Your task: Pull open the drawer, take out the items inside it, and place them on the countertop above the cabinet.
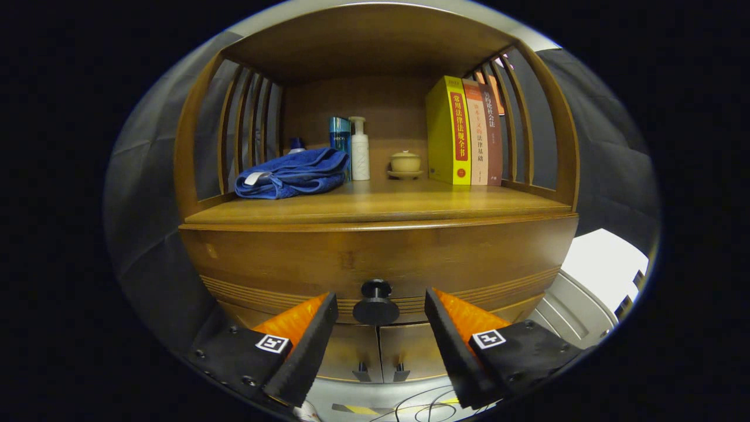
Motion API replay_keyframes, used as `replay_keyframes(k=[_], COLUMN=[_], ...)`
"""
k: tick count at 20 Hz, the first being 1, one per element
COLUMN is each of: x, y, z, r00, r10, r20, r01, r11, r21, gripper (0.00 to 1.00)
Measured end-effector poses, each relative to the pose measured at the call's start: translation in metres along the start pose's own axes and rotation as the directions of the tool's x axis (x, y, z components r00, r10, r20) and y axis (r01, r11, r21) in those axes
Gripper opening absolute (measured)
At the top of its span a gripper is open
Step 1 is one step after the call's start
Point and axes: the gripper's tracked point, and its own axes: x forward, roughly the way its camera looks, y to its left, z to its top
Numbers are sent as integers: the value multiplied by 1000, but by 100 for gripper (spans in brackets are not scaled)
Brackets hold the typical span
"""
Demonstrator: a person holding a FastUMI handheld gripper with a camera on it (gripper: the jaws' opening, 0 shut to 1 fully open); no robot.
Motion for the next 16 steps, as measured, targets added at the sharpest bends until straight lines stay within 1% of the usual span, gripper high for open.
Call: replay_keyframes(k=[3,6,8,12,13,16], x=[10,20,17,16,16,15], y=[0,3,3,3,3,3], z=[-1,-9,-9,-8,-8,-8], r00=[1000,1000,1000,1000,1000,1000], r10=[-7,-7,-16,-9,-13,-28], r20=[-1,-27,-24,-28,-24,-8], r01=[7,7,17,10,13,28], r11=[1000,1000,1000,1000,1000,1000], r21=[1,21,17,25,17,4], gripper=[92,64,55,50,50,44])
